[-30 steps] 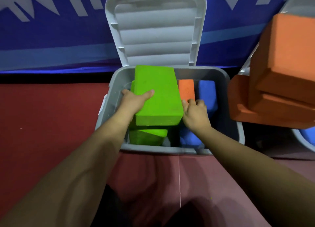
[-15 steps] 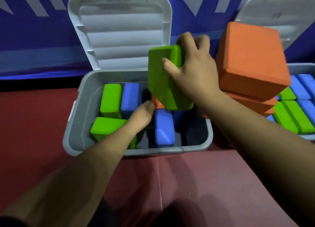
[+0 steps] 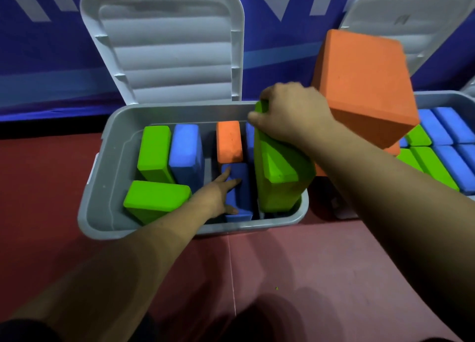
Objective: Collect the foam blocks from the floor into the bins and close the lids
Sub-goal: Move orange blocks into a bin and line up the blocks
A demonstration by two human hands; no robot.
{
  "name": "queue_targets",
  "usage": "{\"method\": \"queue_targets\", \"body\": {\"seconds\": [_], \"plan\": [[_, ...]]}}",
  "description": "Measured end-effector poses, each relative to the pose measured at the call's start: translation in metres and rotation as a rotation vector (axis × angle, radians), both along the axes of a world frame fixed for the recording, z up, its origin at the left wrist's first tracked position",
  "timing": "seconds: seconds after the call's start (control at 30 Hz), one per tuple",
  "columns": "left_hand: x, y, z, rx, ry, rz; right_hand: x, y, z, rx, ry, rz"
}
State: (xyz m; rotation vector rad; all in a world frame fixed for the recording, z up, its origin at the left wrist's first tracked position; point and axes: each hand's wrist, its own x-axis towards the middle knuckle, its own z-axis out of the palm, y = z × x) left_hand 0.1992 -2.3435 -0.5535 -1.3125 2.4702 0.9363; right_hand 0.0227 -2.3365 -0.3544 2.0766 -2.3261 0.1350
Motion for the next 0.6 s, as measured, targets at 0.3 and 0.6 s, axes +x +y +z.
{"method": "queue_targets", "body": {"seconds": [0.3, 0.6], "plan": [[0.0, -0.002, -0.009, 0.002, 0.076, 0.06, 0.008, 0.004, -0.137, 0.314, -0.116, -0.064], [0.003, 0.0, -0.016, -0.039, 0.101, 0.07, 0.005, 0.021, -0.169, 0.356, -0.142, 0.028]]}}
